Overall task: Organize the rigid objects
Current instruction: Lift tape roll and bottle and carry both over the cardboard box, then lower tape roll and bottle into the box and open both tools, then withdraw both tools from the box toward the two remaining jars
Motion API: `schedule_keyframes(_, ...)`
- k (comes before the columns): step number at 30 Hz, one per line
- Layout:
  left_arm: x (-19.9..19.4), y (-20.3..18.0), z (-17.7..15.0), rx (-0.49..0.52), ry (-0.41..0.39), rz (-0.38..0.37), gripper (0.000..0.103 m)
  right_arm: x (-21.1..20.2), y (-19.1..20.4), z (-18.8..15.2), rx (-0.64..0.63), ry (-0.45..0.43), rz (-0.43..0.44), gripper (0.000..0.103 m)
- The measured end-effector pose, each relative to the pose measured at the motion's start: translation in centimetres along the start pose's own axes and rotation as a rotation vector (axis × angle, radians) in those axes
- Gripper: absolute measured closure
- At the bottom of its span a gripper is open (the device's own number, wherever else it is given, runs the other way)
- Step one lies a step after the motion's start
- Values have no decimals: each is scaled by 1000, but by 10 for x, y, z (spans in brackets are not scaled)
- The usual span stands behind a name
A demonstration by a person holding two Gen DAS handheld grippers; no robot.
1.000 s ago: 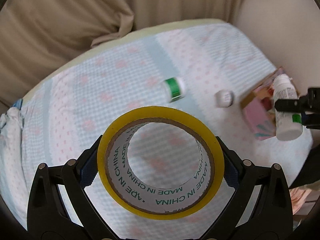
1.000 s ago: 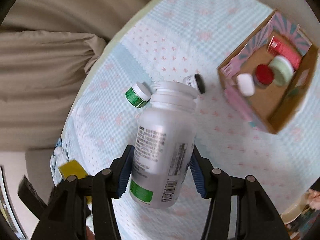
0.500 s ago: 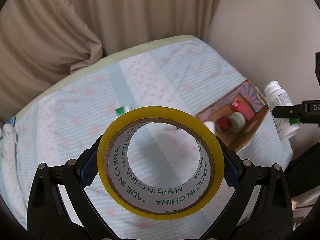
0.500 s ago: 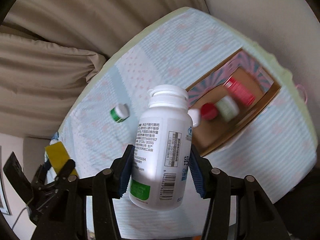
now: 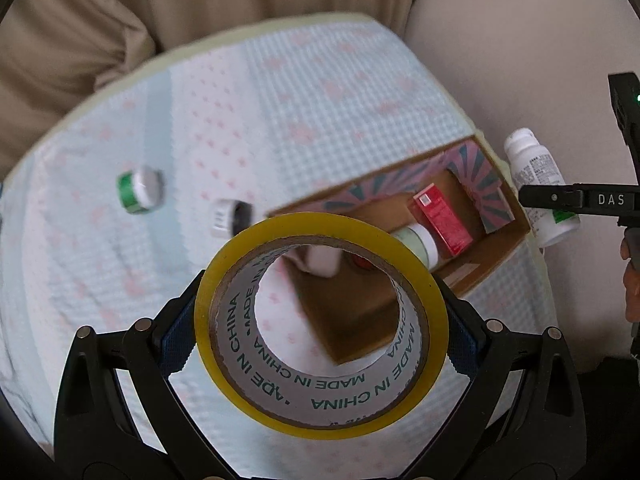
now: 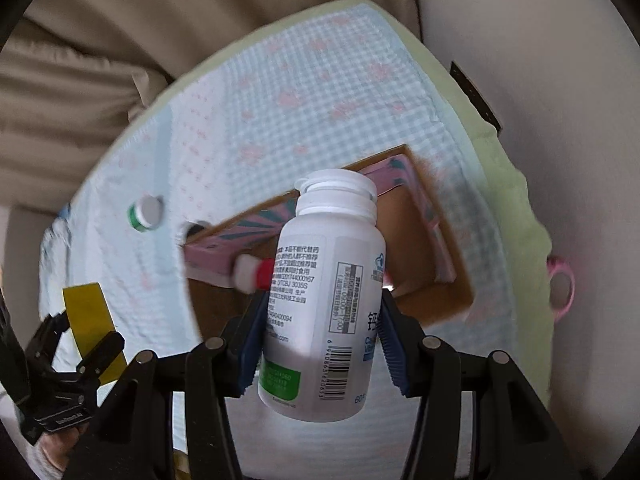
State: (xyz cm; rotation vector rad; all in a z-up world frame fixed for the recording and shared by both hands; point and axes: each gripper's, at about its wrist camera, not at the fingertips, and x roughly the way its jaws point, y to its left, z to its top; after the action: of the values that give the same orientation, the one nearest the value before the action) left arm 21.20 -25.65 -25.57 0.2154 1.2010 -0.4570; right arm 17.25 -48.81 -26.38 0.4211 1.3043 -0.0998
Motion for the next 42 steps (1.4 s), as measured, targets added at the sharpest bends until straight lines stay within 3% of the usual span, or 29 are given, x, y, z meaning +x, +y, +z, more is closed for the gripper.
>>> schedule_keyframes(5,53,-27,5,17,78,27,4,43,-25,18,-80,46,-8,54)
schedule_keyframes(9,99,-37,1,25,186,42,4,71,-34,24,-148,80,-41,54)
schedule_keyframes(15,129,-41,-9,28,254,57,4,95,-32,26,-279,113,-85,54)
schedule_keyframes(19,134,-42,-5,28,264,60,4,106,-36,30,-279,157,-71,54)
schedule_keyframes(21,134,-41,-3,27,275,43,2,110,-34,31,-300,164,-117,52)
schedule_keyframes(22,132,-41,-2,30,269,39,0,109,-32,30,-317,152,-136,46)
schedule_keyframes(24,121,-42,0,50,237,56,0,104,-29,31,-340,137,-112,2)
schedule_keyframes(25,116,-43,1,63,222,64,0,102,-29,31,-335,145,-69,0)
schedule_keyframes(34,106,-31,-6,17,236,47,0,92,-31,29,-308,154,-72,0)
schedule_keyframes(42,76,-30,-11,13,186,44,0,69,-19,27,-302,126,-86,0)
